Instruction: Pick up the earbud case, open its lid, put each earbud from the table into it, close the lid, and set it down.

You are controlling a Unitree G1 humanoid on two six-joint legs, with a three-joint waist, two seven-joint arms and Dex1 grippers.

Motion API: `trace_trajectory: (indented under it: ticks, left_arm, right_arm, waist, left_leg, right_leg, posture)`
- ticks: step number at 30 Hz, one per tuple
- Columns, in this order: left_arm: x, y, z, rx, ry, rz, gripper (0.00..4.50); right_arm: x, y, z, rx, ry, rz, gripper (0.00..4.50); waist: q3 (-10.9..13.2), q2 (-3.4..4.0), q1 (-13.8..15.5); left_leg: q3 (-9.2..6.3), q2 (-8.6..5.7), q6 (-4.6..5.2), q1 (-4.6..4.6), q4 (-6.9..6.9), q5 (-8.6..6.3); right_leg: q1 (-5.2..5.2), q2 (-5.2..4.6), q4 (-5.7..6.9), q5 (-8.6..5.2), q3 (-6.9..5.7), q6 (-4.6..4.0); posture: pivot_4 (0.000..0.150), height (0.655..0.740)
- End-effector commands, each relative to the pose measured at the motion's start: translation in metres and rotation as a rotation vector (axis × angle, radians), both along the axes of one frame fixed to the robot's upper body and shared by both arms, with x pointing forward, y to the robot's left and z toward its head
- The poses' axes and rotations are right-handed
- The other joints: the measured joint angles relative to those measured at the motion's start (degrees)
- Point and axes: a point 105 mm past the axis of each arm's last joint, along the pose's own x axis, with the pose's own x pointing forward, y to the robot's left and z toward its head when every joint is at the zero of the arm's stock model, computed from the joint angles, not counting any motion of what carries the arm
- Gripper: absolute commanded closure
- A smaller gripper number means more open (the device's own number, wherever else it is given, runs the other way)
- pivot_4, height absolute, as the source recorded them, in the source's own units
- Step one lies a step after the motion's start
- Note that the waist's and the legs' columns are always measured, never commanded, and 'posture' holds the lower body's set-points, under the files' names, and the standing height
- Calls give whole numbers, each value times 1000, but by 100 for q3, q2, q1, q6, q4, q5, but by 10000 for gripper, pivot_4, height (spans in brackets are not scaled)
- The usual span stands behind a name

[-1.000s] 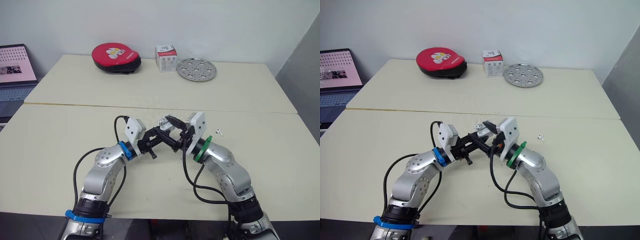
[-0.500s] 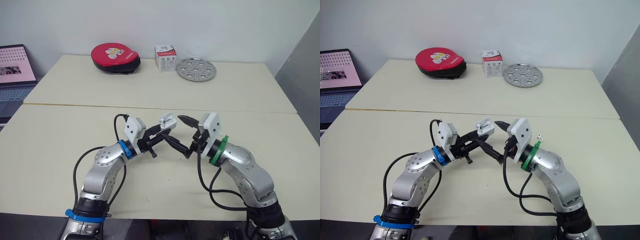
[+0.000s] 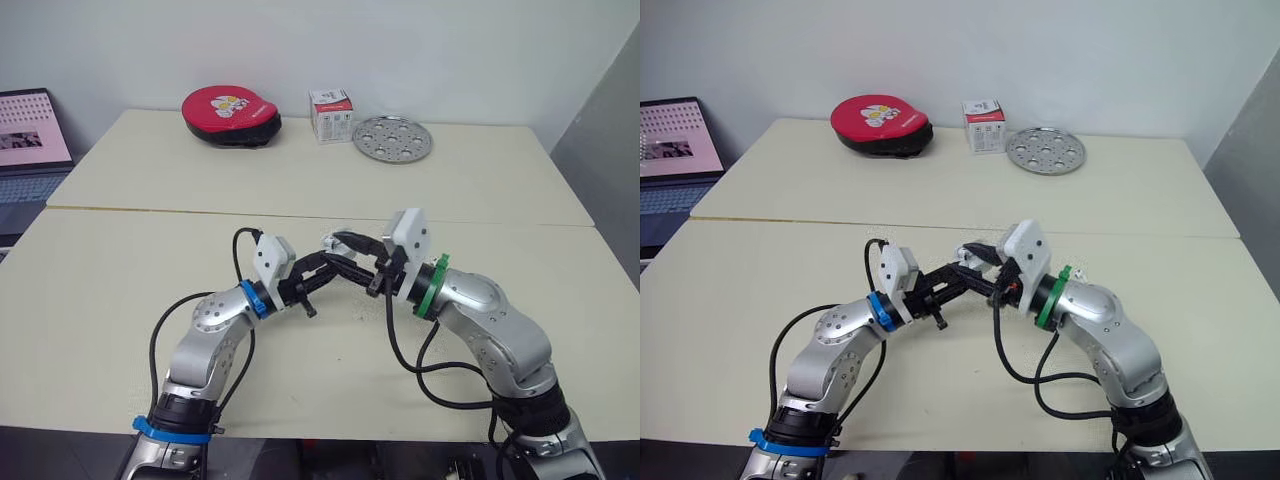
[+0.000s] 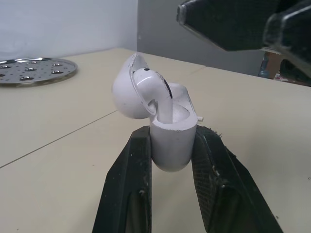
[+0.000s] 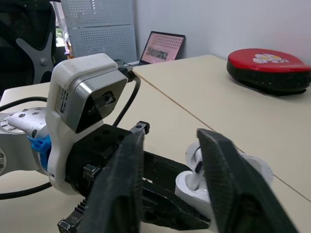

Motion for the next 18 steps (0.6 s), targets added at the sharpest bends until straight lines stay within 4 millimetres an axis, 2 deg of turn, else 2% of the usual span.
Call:
trace_trajectory:
  ticks: [1,3,12,15,18]
  left_arm:
    - [-3,-1,13,-7,-64,-7,37196]
    - [-3,-1,13,-7,-65,-6,37196]
    - [-2,0,12,-5,-63,4,37196]
    - [-1,1,12,-3,-63,12,37196]
    - [1,3,12,0,-70,31,37196]
  right_arm:
    - [0,4,15,4,-66,-14,42633]
    - [4,3,17,-5,-80,-35,45000]
    - [7,-2,19,-24,-85,-66,45000]
    - [8,-8,18,-13,-56,-92,39531]
    - [8,-10,11,-22,21,-116,30050]
  waist:
    - [0,0,0]
    - [0,0,0]
    - [0,1,0]
    - [0,1,0]
    - [0,1,0]
  left_leg:
    - [0,0,0,0,0,0]
    - [0,0,0,1,0,0]
    - [-1,1,0,0,-1,0]
    - [-1,1,0,0,-1,0]
    - [-2,1,0,-1,-1,0]
  right_leg:
    - [0,0,0,0,1,0]
    - [-1,0,2,0,0,0]
    - [0,0,-2,0,-1,0]
    - [0,0,-2,0,-1,0]
    - [0,-1,-2,0,0,0]
  posture:
    - [1500,7400]
    - [1500,7400]
    - [1500,7400]
    - [1500,7400]
    - [1500,7400]
